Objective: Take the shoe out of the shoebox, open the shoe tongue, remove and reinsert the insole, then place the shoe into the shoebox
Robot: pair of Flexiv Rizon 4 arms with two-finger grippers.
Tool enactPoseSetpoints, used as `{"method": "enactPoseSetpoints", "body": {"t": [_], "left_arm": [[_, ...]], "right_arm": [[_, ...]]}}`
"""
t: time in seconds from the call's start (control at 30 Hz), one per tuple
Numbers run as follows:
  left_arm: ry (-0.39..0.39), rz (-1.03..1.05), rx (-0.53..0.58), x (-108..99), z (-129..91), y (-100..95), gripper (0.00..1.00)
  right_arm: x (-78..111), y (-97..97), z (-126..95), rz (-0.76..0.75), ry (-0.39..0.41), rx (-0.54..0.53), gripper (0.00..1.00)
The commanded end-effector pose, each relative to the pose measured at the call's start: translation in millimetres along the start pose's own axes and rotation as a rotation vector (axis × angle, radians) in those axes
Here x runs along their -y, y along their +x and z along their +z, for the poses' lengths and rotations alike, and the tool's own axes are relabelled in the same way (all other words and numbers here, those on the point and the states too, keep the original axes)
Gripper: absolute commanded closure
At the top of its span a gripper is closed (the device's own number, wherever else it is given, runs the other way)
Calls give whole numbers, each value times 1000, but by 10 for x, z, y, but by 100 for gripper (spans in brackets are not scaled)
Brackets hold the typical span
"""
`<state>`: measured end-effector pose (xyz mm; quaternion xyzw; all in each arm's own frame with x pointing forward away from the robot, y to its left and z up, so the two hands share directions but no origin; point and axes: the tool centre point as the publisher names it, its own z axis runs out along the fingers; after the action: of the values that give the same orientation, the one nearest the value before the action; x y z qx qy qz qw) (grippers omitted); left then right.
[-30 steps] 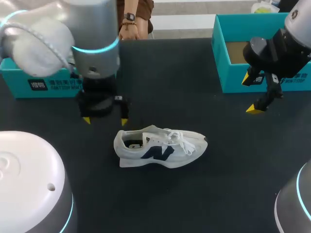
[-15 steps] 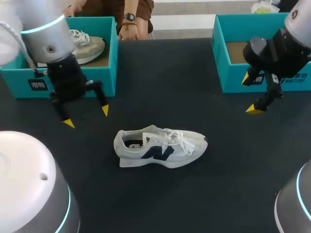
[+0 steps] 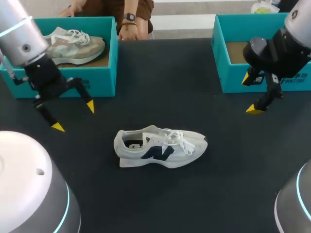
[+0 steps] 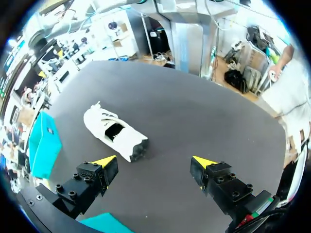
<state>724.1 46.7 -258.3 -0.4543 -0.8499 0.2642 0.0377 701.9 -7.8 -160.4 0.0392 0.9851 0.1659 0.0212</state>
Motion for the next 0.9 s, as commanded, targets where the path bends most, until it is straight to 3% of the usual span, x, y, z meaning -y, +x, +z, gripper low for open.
{"method": "enactPoseSetpoints", "body": {"t": [0.03,0.1,0.3,0.9], "left_arm": [[100,-136,235,-208,53,202,0],[194,-214,311,-302,67,257,0],[264,-382,469,-537,97,389,0],[405,-685,533,-722,307,704,0]], "right_arm": [[-10,-20,11,0,3,-3,0],[-10,-20,11,0,3,-3,0],[-10,-20,11,0,3,-3,0],[-10,-20,11,0,3,-3,0]]}}
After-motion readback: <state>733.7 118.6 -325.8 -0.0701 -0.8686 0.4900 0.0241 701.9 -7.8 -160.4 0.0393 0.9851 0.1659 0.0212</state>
